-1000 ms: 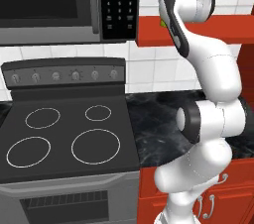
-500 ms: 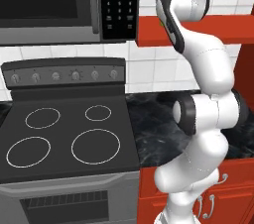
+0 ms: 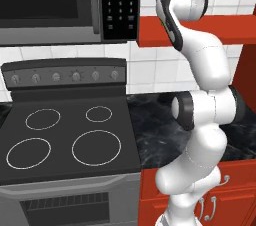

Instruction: Move the cutting board and knife to the sink. Then move spray from the shelves to the counter.

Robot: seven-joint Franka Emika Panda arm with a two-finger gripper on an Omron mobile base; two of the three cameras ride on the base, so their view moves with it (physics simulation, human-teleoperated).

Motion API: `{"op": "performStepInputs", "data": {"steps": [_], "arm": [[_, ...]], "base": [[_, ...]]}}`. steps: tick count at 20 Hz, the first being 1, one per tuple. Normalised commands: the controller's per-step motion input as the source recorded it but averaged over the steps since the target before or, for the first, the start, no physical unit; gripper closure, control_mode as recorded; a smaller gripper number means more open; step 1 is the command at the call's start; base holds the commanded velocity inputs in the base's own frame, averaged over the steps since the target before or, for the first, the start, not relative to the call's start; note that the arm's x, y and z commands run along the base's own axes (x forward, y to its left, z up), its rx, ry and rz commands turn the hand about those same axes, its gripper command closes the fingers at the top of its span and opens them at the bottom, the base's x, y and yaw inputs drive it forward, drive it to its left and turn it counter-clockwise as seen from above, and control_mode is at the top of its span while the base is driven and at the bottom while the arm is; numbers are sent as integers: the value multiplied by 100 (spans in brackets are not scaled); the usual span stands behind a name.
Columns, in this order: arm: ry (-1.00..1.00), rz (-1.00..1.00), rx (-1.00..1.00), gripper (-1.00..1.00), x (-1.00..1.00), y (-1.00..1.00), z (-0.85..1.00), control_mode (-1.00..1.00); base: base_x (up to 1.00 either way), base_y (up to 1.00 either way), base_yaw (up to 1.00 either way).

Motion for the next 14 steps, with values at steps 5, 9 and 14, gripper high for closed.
{"op": "performStepInputs", "data": {"steps": [5,9,14], "arm": [[5,0,0,-100,21,-7,-7,-100],[1,0,0,-100,20,-7,-2,-100],[0,0,0,-100,18,-3,0,-100]], "base": [[0,0,0],[0,0,0],[0,0,0]]}}
